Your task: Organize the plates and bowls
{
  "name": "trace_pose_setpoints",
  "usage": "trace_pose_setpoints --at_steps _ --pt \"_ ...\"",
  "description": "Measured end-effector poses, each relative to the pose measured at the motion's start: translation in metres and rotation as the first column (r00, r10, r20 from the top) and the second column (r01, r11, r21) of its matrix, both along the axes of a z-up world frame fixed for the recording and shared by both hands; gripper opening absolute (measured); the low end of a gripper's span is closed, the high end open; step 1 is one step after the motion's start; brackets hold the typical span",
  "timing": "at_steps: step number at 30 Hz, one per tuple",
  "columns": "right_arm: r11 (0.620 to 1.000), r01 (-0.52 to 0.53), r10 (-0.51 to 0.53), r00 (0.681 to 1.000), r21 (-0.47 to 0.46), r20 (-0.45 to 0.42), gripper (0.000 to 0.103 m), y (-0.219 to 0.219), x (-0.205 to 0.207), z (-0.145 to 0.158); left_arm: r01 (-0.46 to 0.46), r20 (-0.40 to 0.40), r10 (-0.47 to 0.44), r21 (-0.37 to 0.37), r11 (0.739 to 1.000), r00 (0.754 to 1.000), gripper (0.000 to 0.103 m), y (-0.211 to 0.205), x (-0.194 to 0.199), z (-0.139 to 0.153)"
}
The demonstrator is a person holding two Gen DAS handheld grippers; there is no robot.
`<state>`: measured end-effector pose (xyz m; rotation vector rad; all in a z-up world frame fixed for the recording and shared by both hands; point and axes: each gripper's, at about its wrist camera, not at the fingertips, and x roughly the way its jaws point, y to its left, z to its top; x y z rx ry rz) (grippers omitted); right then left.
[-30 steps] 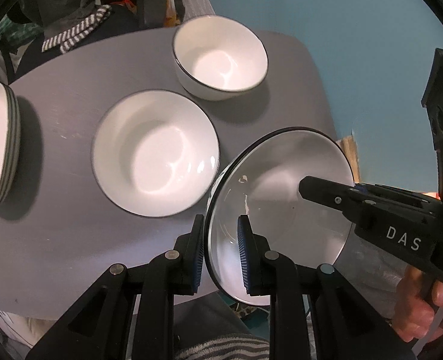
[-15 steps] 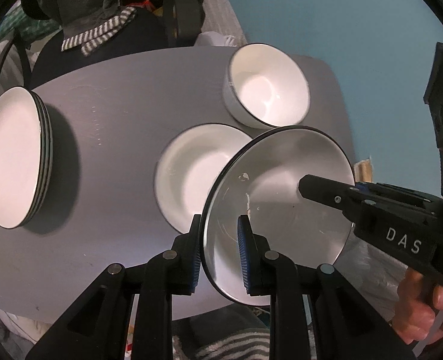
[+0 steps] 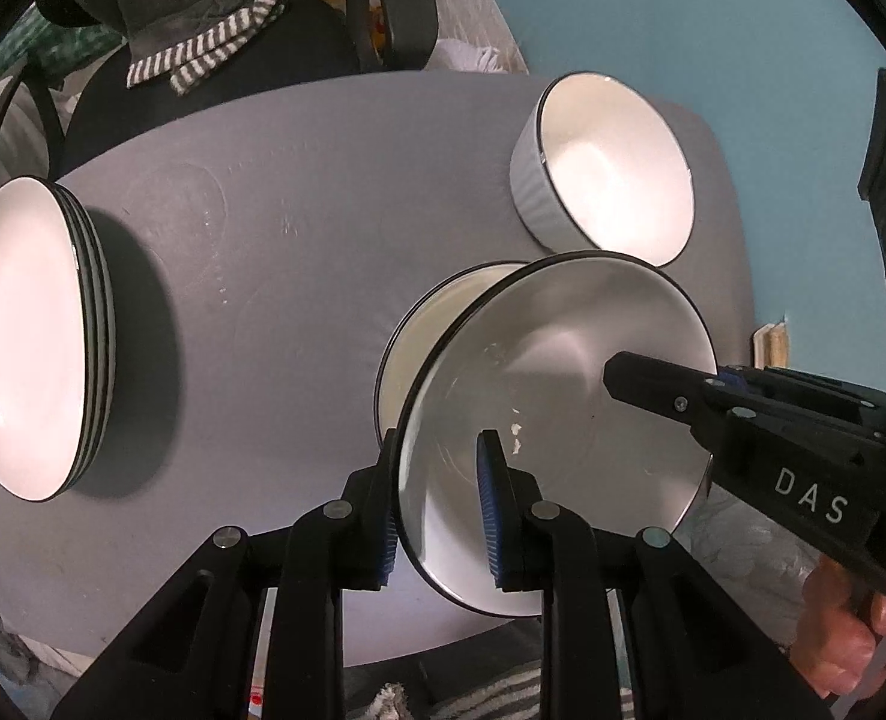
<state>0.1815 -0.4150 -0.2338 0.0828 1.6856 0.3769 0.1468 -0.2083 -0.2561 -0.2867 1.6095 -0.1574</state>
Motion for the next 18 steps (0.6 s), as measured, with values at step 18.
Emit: trace_pose_setpoints --at_steps 18 --pt "1.0 0.015 -0.014 0.998 0.02 -0.061 0.012 -0.009 0.001 -0.015 0.041 -0.031 -0.041 -0.023 0.999 0.999 0.037 0.001 0.016 -0.012"
